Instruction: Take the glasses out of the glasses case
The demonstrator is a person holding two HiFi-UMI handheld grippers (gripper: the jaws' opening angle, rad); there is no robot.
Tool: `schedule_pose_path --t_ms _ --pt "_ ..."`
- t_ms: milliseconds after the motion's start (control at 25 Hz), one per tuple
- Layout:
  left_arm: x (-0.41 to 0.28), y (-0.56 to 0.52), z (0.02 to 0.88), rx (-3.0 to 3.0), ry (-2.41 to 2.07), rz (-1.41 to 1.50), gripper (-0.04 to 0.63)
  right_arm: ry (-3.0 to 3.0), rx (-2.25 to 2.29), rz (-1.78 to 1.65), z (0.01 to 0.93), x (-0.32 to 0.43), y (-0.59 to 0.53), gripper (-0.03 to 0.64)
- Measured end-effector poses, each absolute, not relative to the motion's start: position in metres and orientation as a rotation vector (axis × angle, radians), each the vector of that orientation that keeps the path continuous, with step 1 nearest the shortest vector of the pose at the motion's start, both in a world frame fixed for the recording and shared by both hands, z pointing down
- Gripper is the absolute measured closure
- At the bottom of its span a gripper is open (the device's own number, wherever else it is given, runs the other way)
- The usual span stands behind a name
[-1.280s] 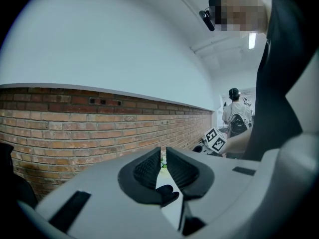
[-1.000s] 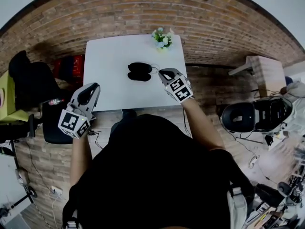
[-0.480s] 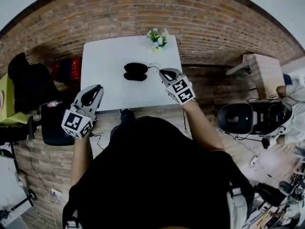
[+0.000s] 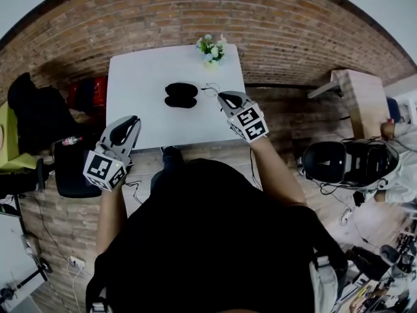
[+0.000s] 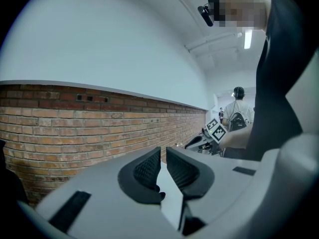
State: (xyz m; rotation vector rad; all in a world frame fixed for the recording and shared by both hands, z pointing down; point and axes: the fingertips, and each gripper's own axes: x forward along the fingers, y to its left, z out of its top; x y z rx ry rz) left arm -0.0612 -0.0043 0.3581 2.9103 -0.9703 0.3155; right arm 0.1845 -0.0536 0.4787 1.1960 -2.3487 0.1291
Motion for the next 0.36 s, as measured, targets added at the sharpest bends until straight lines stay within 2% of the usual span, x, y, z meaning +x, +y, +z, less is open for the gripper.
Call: schedule_pose_path --t_ms 360 --pt "-0.0514 -0.0103 0.3659 2.932 -0.948 0.314 0.554 -2.376 1.216 0.167 0.4820 0.1938 -0.0542 0.594"
